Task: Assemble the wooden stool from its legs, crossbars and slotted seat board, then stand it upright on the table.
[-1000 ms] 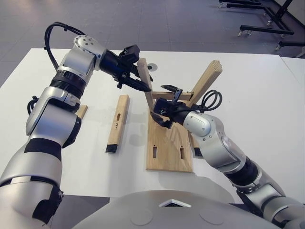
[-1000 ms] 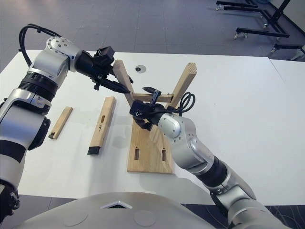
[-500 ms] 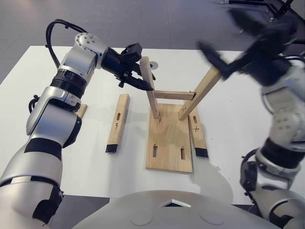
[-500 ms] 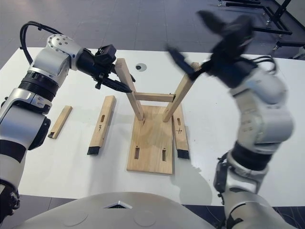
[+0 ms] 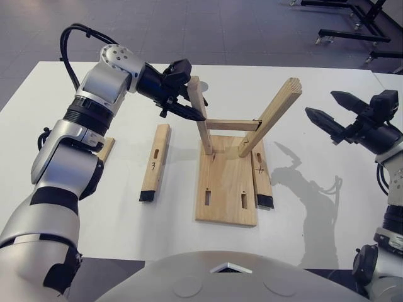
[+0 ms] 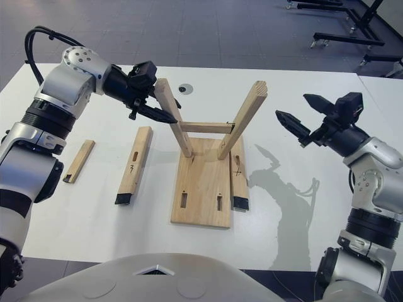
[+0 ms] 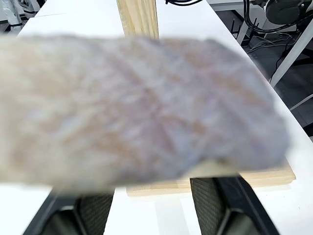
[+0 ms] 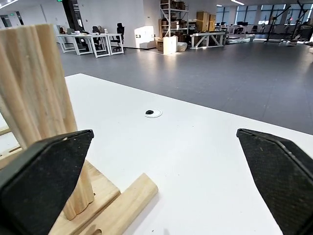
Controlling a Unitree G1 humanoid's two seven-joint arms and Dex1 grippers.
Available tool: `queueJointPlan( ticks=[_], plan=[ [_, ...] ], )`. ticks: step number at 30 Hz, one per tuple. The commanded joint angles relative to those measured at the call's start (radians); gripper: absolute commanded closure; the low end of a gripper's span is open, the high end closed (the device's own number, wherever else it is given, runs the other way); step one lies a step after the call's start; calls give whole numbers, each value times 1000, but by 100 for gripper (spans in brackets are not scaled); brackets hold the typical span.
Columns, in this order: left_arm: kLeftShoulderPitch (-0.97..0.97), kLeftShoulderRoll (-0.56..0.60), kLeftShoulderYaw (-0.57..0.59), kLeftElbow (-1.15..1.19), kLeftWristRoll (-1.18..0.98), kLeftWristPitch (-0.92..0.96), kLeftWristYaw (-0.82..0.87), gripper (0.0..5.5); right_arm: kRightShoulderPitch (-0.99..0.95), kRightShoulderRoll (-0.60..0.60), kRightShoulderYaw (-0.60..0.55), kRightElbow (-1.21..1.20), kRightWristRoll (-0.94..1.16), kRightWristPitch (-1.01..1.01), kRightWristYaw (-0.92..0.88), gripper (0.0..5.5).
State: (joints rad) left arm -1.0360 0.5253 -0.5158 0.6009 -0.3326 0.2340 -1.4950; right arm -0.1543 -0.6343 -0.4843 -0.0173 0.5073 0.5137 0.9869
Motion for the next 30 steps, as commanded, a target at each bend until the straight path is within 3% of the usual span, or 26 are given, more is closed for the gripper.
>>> queueJointPlan(
  ticks=[1,7,30],
  plan=[
    [185,-10,-176,29,263,1,97,346,-62,67,97,-30,49,48,-50,10],
    [170,-27,-189,33,271,-4,100,346,-111,165,247,-70,103,103,-64,10],
    [80,-152,-229,47,277,-41,84,346,-175,249,485,-103,43,99,-44,10]
  ],
)
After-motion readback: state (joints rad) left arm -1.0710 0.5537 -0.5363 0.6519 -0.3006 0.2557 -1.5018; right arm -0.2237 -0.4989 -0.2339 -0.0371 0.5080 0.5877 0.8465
